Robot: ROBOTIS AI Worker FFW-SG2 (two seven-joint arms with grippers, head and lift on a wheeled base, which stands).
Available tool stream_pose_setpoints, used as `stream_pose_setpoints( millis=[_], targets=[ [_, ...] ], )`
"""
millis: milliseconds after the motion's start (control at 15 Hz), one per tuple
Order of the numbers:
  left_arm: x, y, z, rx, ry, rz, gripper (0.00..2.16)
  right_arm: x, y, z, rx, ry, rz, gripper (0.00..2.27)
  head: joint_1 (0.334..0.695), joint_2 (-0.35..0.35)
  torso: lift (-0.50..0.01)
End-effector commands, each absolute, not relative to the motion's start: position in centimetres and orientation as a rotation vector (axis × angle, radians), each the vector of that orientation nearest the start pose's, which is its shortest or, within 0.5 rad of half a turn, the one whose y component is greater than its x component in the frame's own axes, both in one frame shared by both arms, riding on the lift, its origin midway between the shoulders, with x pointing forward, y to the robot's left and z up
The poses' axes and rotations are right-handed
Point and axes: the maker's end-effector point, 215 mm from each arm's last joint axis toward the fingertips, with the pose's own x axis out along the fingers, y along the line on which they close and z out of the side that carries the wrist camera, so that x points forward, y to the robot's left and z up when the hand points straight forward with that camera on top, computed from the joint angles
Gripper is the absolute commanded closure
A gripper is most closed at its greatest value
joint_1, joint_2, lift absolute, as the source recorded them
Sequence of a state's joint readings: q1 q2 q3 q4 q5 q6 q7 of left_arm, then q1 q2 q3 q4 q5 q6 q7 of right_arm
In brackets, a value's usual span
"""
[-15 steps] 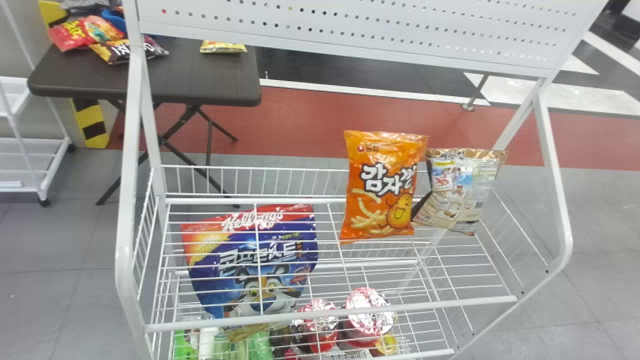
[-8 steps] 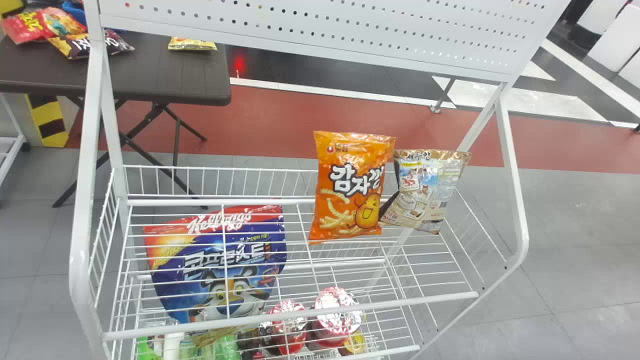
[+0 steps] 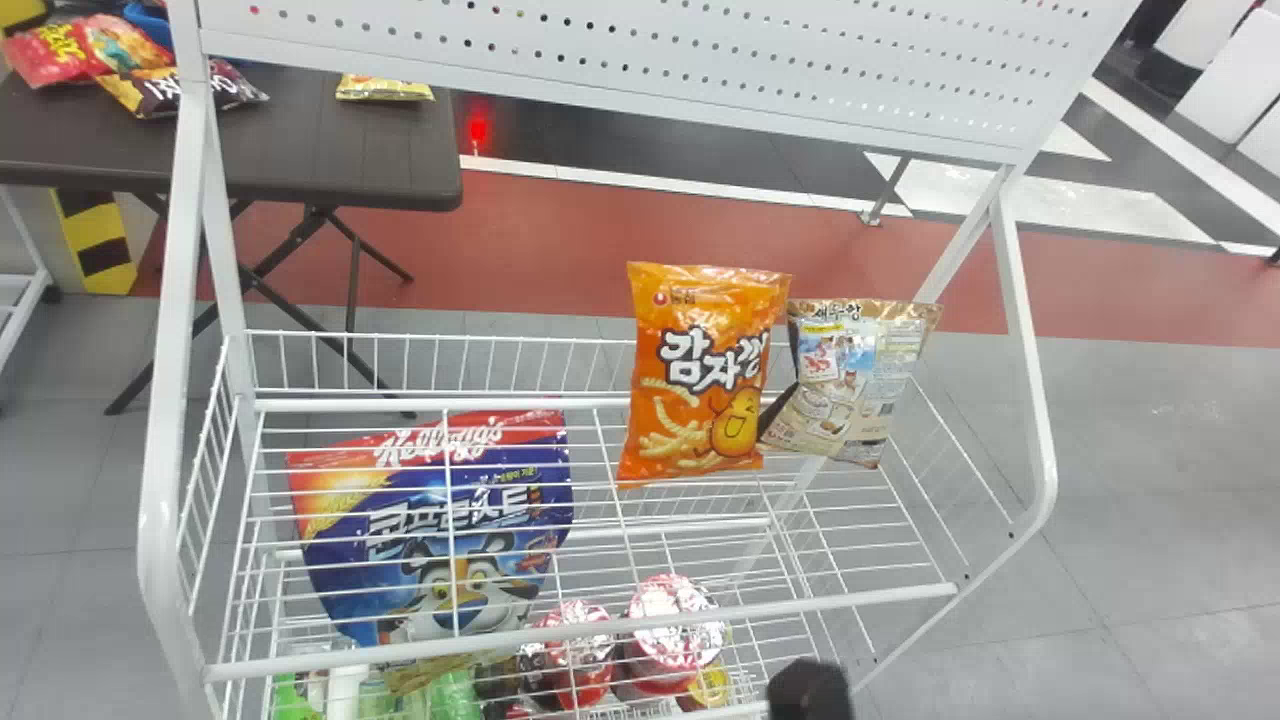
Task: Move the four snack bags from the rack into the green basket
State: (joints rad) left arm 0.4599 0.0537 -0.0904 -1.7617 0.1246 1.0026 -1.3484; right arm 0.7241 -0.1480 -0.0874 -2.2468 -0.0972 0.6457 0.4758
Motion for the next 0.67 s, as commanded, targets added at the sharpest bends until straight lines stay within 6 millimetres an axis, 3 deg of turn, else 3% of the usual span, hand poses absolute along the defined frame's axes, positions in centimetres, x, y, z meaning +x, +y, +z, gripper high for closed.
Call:
stream_pose_setpoints(
  millis=[0, 200, 400, 600],
  targets=[
    [15.8, -1.1, -50.0, -0.905, 1.054, -1.283, 1.79, 36.4, -21.1, -42.7, 0.054, 0.459, 0.36, 0.05, 0.695, -0.35, 0.0],
    [15.9, -1.1, -50.1, -0.902, 1.058, -1.281, 1.79, 43.5, -24.7, -37.2, 0.006, 0.204, 0.234, 0.08, 0.695, -0.35, 0.0],
    [15.9, -1.1, -50.1, -0.904, 1.062, -1.279, 1.79, 49.7, -28.0, -36.4, -0.029, 0.144, 0.122, 0.08, 0.695, -0.35, 0.0],
    [15.9, -0.8, -50.2, -0.909, 1.064, -1.273, 1.79, 53.7, -30.4, -36.0, -0.067, 0.102, 0.045, 0.08, 0.695, -0.35, 0.0]
  ],
)
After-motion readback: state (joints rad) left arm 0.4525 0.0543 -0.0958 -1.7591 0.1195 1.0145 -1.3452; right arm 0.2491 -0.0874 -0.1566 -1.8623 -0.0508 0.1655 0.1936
